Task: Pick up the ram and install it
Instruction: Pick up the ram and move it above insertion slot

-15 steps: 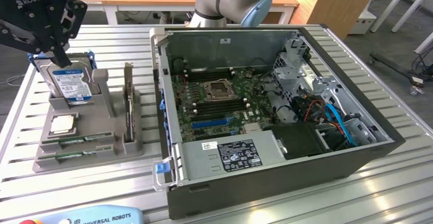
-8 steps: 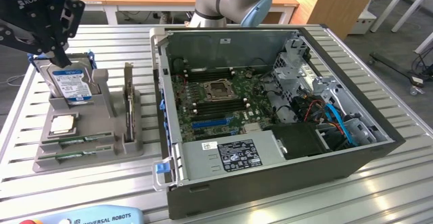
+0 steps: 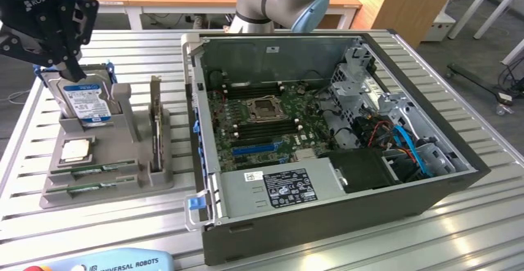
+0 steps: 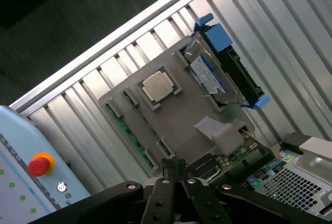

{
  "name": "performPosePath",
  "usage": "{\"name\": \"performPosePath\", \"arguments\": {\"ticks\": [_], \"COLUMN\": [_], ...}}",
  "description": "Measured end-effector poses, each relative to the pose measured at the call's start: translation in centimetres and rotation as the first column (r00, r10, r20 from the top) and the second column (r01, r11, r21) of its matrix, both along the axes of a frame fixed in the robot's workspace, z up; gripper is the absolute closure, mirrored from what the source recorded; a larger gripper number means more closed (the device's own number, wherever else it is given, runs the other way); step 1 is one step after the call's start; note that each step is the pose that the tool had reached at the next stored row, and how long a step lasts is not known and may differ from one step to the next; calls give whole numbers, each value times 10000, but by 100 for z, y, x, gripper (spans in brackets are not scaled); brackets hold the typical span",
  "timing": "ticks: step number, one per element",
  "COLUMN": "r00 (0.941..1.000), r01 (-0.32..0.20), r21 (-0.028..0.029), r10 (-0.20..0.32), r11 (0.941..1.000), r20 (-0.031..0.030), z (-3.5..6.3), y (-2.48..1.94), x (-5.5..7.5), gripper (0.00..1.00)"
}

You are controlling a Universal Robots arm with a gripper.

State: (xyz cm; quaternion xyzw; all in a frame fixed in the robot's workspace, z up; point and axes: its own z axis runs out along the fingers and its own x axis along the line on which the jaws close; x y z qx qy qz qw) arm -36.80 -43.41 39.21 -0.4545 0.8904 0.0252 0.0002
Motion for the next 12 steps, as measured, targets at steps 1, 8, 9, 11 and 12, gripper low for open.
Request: {"name": "performPosePath", "arguments": {"ticks": [1,8,9,11,12], "r00": [9999,9940,9925,9897,9881], "r01": [-148,-1095,-1226,-1435,-1539], "r21": [0,0,0,-1,-1], "r10": [148,1095,1226,1435,1539], "r11": [9999,9940,9925,9897,9881], "r20": [-1,-1,-1,-1,-1], "z": [0,-1,-1,-2,-1], "y": [0,0,0,0,0], "x": [0,0,0,0,0], "gripper": [90,90,90,90,90]}}
